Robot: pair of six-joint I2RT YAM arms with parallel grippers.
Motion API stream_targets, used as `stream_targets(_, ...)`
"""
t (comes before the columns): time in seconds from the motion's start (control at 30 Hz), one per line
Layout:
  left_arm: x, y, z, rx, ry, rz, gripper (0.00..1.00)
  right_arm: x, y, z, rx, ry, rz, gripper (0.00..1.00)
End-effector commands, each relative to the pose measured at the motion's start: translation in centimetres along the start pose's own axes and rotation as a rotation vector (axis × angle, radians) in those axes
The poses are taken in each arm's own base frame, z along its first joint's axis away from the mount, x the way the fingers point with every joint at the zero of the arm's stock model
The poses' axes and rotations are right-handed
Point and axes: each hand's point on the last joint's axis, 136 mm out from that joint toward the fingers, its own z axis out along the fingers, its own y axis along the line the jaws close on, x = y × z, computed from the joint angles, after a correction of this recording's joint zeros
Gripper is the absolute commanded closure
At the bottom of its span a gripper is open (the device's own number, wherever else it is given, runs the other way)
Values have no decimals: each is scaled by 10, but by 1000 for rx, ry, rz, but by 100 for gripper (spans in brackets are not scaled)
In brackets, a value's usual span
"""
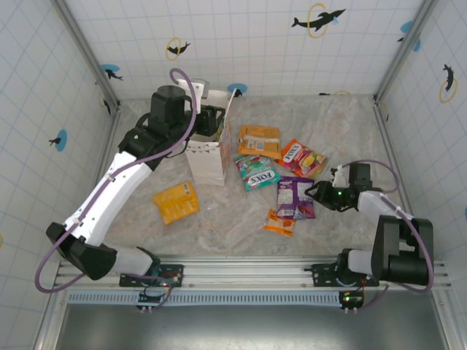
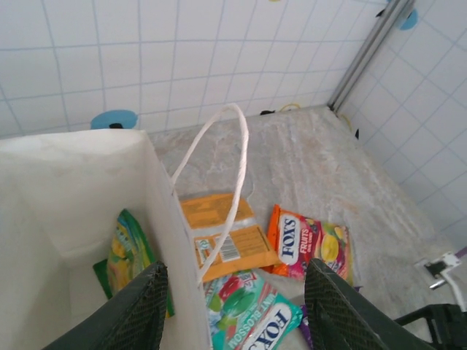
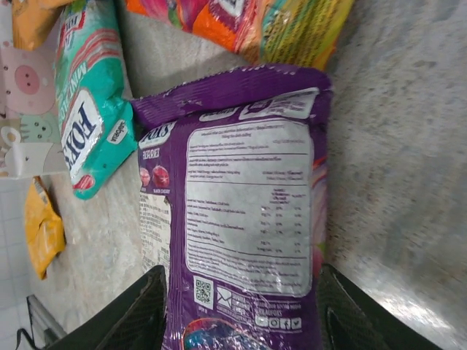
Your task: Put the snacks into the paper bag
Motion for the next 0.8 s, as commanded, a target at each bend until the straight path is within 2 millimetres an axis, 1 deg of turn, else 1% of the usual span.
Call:
stream_targets(0.0, -14, -6, -12, 32, -59, -17, 48, 5, 3, 7, -65, 23, -23, 45)
stream_targets(0.17, -18, -8, -13, 42, -78, -16, 49, 12, -10, 13, -33, 31, -12, 45)
stream_targets(0.37, -17, -9, -10, 49, -74, -16, 49, 20, -15, 20, -36, 47, 2, 45)
stream_targets(0.4, -17, -9, -10, 54, -73, -15, 49, 22, -15, 22, -40, 50, 3, 51)
stream_targets(0.47, -18, -10, -10, 58, -76, -15, 49, 24, -14, 23, -55, 60, 5, 71)
stream_targets(0.5, -18, -10, -10, 59, -78, -15, 49, 24, -12, 23, -61, 64, 4, 77)
stream_targets(0.57, -20, -11, -12, 62, -85, -14, 49, 23, -11, 21, -63, 61, -4, 82)
stream_targets(0.67, -24, -13, -15, 66, -96, -12, 49, 16, -3, 15, -64, 21, -35, 91)
stream_targets(0.77, -26, -14, -17, 73, -105, -10, 49, 6, 7, 6, -69, -39, -80, 94)
